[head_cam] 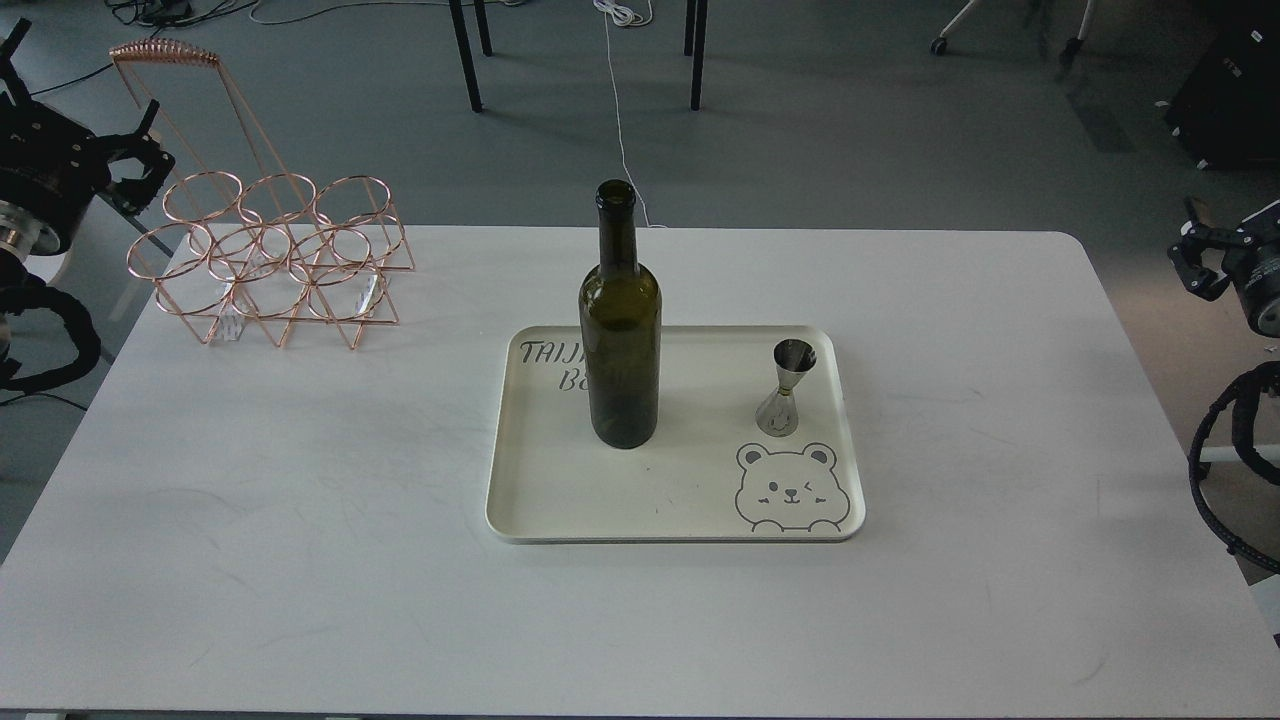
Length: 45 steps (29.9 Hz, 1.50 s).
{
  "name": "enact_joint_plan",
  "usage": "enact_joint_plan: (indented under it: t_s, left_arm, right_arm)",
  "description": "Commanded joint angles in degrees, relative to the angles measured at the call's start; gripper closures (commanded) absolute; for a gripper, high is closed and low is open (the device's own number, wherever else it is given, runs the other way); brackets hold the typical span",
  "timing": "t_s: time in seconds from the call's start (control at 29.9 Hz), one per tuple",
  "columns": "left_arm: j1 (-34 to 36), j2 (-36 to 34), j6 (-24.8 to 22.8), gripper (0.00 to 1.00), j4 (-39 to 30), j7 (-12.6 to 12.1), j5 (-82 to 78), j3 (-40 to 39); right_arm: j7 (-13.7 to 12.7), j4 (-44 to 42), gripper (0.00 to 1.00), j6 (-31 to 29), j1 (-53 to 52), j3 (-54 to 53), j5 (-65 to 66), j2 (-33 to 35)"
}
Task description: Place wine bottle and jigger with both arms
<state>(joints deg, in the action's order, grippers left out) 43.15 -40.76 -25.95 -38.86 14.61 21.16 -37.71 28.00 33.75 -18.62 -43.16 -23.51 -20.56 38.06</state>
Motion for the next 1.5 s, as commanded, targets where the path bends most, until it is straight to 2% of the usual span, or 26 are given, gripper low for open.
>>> enact_joint_plan:
  t_s: [0.0, 0.23, 0.4, 0.6, 0.87, 1.0, 1.17, 1.34, 1.47]
  left_arm:
    - [-0.4, 0.1, -0.2, 0.02, 0.1, 0.2, 0.1, 0.0]
    - [-0.7, -0.1, -0.3, 0.02, 0.1, 0.2, 0.1, -0.1]
    - [-0.6, -0.5, -0.4, 0.02, 0.0, 0.3, 0.1, -0.1]
    - [-0.6, -0.4, -0.3, 0.01, -0.4, 0.3, 0.1, -0.7]
    - [-0.7, 0.3, -0.4, 0.02, -0.6, 0.3, 0.1, -1.0]
    - [-0.7, 0.5, -0.3, 0.01, -0.6, 0.3, 0.2, -1.0]
    - [-1.0, 0.9, -0.3, 0.01, -0.5, 0.4, 0.2, -1.0]
    - [-1.5, 1.0, -0.3, 0.01, -0.5, 0.6, 0.2, -1.0]
    - [-1.5, 1.4, -0.4, 0.01, -0.5, 1.0, 0.1, -1.0]
  right_arm:
    - [0.0, 0.2, 0.0, -0.2, 0.0, 0.1, 0.1, 0.1]
    - [0.0, 1.9, 0.0, -0.6, 0.4, 1.4, 1.1, 0.5]
    - [0.0, 6.1, 0.01, 1.3, -0.6, 2.0, 10.0, 2.6]
    - [0.0, 20.3, 0.01, 8.3, -3.0, 2.0, 24.1, 11.2]
    - [0.0, 41.5, 0.01, 22.0, -1.3, 2.6, 46.9, 21.3]
    - [0.0, 44.4, 0.01, 26.7, 1.1, 5.0, 59.7, 21.4]
    - [0.0, 44.6, 0.01, 30.4, 2.1, 9.0, 68.3, 19.4]
    - [0.0, 44.2, 0.01, 38.2, 2.2, 15.4, 83.3, 16.1]
    - [0.0, 43.7, 0.01, 39.5, 2.2, 18.5, 85.3, 13.7]
